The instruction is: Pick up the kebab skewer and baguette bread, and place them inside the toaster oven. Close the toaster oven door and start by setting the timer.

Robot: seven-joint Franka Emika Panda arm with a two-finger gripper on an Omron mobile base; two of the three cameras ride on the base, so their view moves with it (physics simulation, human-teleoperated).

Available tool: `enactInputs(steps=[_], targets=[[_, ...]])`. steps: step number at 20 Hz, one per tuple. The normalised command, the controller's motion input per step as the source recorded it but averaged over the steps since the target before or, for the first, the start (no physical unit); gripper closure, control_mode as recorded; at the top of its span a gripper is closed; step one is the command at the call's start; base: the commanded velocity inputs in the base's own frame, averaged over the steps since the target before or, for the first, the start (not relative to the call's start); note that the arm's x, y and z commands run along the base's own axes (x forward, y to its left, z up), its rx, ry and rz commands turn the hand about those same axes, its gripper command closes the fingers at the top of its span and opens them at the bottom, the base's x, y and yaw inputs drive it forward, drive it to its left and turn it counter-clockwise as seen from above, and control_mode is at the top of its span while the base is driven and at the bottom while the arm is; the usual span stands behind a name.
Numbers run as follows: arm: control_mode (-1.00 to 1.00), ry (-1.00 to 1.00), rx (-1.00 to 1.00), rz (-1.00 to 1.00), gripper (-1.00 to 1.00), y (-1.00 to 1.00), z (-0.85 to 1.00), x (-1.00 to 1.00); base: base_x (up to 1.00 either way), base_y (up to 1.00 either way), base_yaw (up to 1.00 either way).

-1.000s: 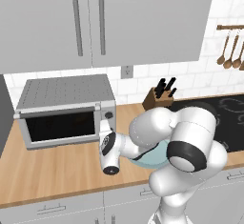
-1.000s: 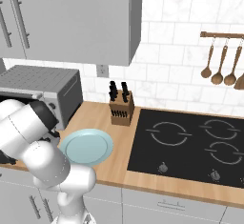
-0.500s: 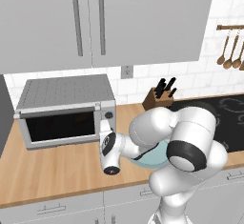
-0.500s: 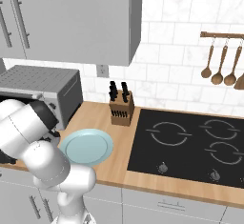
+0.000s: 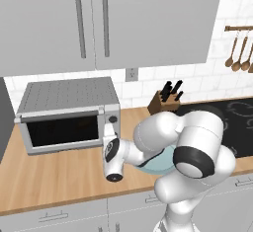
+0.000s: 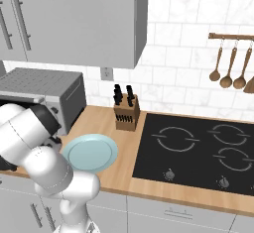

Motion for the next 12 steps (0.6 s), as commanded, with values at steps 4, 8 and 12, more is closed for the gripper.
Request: enactInputs(steps=[4,8,12], targets=[[-1.0,0.0,0.0,-0.09,1.0,-0.5,0.0,0.01,0.0,0.0,0.0],[-1.0,-0.02,0.0,-0.07,1.0,-0.42,0.0,0.07,0.0,0.0,0.0],[-1.0,-0.06,0.04,-0.06,1.0,-0.48,0.0,0.01,0.0,0.0,0.0]])
